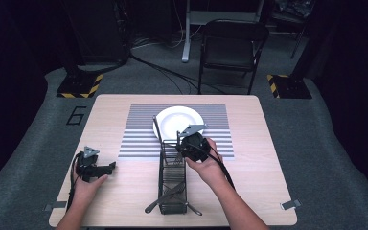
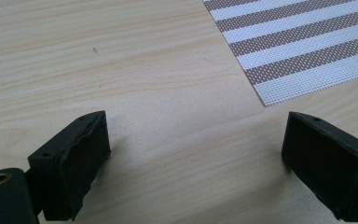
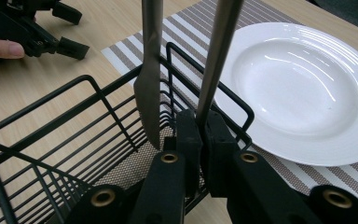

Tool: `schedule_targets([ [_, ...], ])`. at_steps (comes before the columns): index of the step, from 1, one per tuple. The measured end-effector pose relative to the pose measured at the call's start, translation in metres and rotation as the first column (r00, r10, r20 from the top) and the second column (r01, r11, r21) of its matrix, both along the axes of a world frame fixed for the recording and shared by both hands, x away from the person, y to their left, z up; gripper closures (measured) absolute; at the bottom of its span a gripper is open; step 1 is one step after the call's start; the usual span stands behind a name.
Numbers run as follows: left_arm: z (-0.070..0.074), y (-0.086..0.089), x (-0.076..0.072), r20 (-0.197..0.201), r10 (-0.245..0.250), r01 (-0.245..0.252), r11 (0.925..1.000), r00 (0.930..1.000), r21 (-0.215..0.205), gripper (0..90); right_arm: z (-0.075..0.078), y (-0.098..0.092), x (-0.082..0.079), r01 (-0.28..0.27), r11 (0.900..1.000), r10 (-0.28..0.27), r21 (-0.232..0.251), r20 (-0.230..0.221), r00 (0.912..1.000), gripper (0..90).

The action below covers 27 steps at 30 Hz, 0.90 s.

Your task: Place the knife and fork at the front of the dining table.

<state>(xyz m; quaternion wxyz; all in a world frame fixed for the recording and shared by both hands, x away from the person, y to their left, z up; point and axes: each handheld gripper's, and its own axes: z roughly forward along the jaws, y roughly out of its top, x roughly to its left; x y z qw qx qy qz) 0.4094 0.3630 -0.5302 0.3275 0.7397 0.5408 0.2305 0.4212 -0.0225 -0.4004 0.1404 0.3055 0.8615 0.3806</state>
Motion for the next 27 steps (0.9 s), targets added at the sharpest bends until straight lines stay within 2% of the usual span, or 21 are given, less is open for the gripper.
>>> schedule_targets([
  [13,0.0,0.0,0.0,0.0,0.0,0.0,1.0,1.0,0.0,7.3,0.021,-0.004,-0.008,-0.014,0.999,0.014,0.032,-0.001,0.9999,86.9],
  [17,0.0,0.0,0.0,0.0,0.0,0.0,1.0,1.0,0.0,7.3,0.032,-0.006,-0.011,-0.03,0.999,0.029,0.046,0.006,0.9996,86.9],
  [18,0.0,0.0,0.0,0.0,0.0,0.0,1.0,1.0,0.0,7.3,0.034,-0.006,-0.012,-0.024,0.998,0.025,0.05,-0.006,0.9997,86.9],
  [27,0.0,0.0,0.0,0.0,0.0,0.0,1.0,1.0,0.0,7.3,0.054,-0.006,-0.018,-0.041,0.998,0.041,0.052,0.005,0.9991,86.9],
])
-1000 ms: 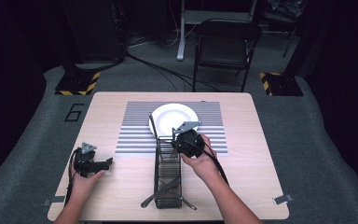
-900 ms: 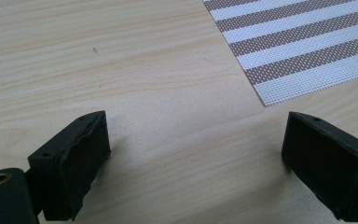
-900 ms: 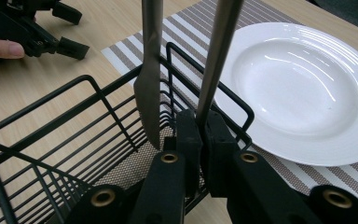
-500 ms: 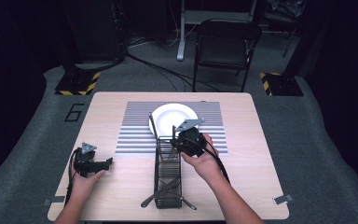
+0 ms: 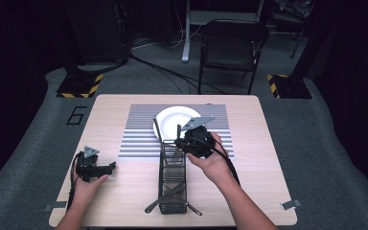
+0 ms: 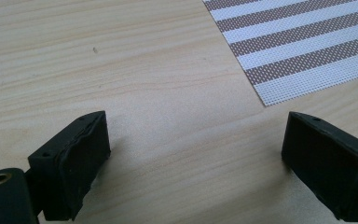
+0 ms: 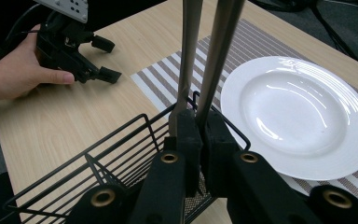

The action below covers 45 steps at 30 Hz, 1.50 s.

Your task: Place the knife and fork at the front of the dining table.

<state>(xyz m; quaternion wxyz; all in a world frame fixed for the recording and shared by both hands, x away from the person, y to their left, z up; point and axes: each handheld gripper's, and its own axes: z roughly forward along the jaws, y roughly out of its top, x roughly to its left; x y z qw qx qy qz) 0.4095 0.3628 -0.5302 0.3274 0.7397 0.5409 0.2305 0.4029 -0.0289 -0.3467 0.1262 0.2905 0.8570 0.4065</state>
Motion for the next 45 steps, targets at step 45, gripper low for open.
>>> schedule_targets([
  [45,0.0,0.0,0.0,0.0,0.0,0.0,1.0,1.0,0.0,7.3,0.043,-0.072,0.004,0.109,0.993,-0.11,0.039,0.013,0.9939,86.9],
])
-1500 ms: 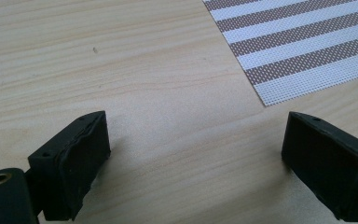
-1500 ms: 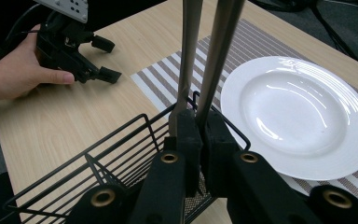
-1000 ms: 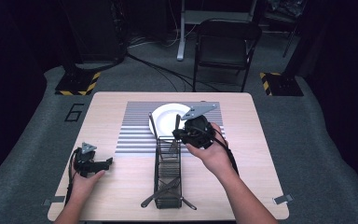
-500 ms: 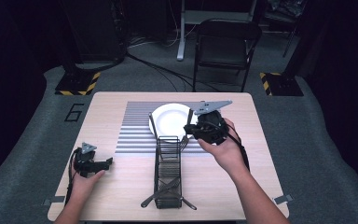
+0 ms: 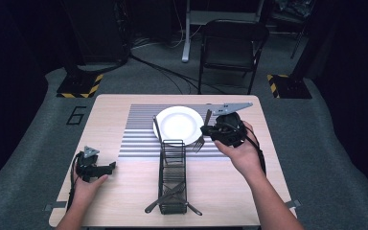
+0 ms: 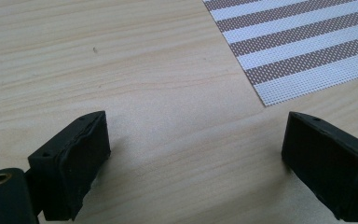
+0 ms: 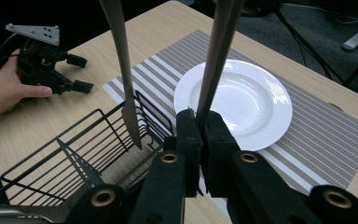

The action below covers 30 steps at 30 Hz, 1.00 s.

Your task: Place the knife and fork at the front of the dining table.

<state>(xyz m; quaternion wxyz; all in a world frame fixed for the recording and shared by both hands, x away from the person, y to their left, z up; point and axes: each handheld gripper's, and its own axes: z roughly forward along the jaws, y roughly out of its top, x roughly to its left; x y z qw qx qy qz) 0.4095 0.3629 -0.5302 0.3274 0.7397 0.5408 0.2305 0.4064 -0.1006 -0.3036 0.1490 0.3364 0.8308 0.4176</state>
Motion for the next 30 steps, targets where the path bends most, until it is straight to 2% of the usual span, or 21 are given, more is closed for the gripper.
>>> schedule_targets([
  [5,0.0,0.0,0.0,0.0,0.0,0.0,1.0,1.0,0.0,7.3,-0.007,-0.005,0.003,0.017,1.0,-0.017,-0.017,0.006,0.9998,86.9],
  [11,0.0,0.0,0.0,0.0,0.0,0.0,1.0,1.0,0.0,7.3,-0.019,-0.011,0.008,0.05,0.999,-0.05,-0.01,-0.01,0.9987,86.9],
  [22,0.0,0.0,0.0,0.0,0.0,0.0,1.0,1.0,0.0,7.3,-0.04,-0.018,0.016,0.086,0.996,-0.086,-0.032,-0.001,0.9963,87.0],
  [28,0.0,0.0,0.0,0.0,0.0,0.0,1.0,1.0,0.0,7.3,-0.049,-0.021,0.02,0.1,0.994,-0.101,-0.036,-0.01,0.9949,87.0],
  [30,0.0,0.0,0.0,0.0,0.0,0.0,1.0,1.0,0.0,7.3,-0.056,-0.023,0.022,0.116,0.992,-0.117,-0.039,-0.025,0.9928,86.9],
])
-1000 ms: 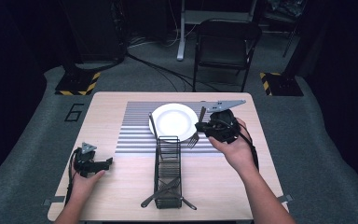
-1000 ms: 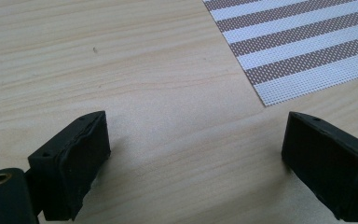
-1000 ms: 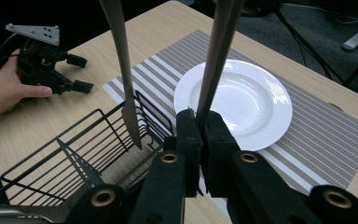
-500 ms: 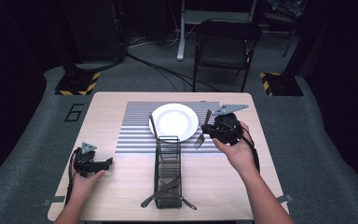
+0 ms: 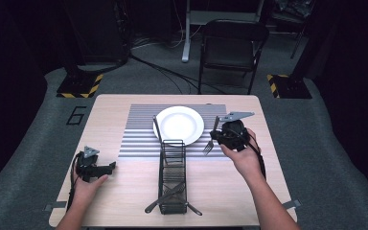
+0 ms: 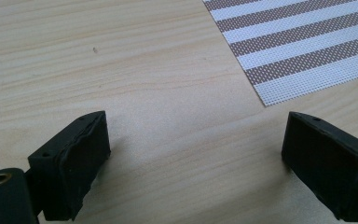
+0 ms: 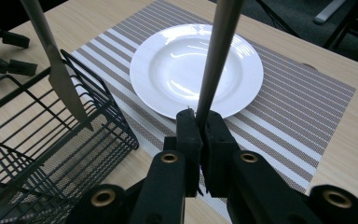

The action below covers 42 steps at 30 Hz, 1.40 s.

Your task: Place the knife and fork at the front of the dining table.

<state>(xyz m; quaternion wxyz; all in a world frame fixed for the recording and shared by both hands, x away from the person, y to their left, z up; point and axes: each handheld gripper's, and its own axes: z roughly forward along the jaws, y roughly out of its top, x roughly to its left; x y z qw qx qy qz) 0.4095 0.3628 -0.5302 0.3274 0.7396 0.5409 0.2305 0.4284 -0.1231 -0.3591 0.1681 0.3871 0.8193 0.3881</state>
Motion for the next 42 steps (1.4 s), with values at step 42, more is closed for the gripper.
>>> schedule_targets([
  [42,0.0,0.0,0.0,0.0,0.0,0.0,1.0,1.0,0.0,7.3,-0.057,-0.003,0.038,0.113,0.992,-0.116,-0.055,-0.068,0.9909,86.9],
])
